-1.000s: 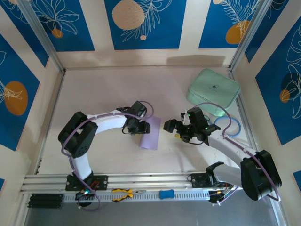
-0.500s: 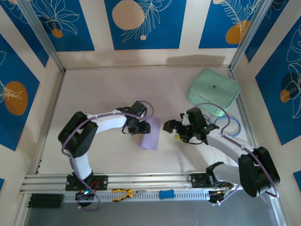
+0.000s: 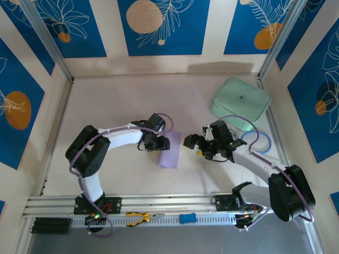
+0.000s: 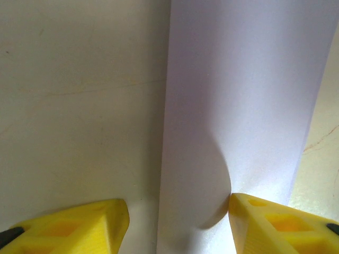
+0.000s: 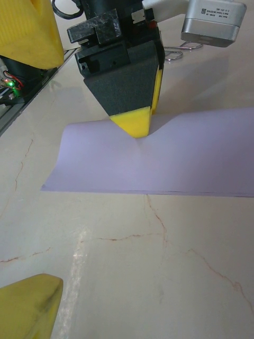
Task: Fold a paper plane with a square sheet of paper (pick it up from the middle)
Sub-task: First fold the square sheet of paper in half at the center of the table.
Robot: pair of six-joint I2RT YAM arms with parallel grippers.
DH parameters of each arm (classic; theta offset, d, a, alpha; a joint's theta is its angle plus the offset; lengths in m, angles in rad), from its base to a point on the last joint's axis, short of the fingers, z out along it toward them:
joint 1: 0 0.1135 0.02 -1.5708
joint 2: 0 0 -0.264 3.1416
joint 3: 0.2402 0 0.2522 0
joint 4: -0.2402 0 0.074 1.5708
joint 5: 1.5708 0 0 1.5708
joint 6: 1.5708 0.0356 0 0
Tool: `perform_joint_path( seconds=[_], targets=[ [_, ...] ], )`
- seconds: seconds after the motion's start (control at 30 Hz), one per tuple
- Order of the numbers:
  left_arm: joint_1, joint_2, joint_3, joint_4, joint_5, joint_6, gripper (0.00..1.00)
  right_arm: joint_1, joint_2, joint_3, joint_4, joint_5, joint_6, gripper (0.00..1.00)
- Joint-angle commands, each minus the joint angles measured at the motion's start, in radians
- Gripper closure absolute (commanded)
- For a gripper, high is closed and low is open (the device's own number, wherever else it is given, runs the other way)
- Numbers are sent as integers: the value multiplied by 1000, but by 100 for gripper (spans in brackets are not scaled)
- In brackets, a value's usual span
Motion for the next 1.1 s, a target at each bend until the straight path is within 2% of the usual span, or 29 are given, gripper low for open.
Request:
perform_joint_path(
  seconds=[0.0,1.07],
  targets=[
    [8,50,-20,17,-27,4,42,5,-8,2,-7,-9,-1,1],
    [-11,131,28,-70,-69,27,41,5,-21,-23,-1,-4,5,0]
  ],
)
